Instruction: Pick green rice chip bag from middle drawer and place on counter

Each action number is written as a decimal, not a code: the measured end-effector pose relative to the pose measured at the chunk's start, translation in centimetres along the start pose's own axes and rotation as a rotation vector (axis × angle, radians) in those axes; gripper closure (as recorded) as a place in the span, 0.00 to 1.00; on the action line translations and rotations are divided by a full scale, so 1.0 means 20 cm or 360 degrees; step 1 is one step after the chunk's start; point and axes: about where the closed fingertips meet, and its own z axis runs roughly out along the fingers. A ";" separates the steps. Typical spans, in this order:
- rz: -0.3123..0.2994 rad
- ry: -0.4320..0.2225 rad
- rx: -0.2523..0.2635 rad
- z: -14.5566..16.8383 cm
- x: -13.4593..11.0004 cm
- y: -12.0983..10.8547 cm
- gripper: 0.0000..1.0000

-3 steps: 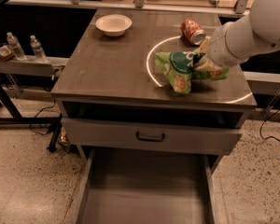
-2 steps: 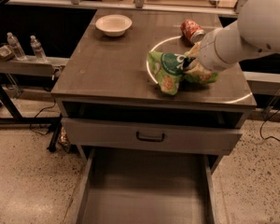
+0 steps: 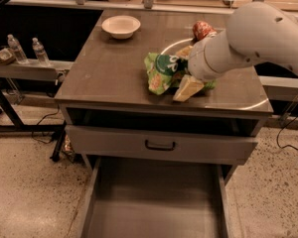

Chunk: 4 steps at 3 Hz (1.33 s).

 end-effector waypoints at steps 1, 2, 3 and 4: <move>-0.0012 -0.0032 0.0001 0.02 -0.06 -0.01 0.00; 0.0017 -0.0018 0.0077 -0.09 -0.02 -0.13 0.00; 0.0155 0.0014 0.0260 -0.50 0.20 -0.41 0.00; 0.0228 0.0022 0.0385 -0.80 0.33 -0.60 0.00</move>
Offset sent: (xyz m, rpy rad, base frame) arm 0.0312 -0.0529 0.0892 0.0533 -0.1145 -0.1094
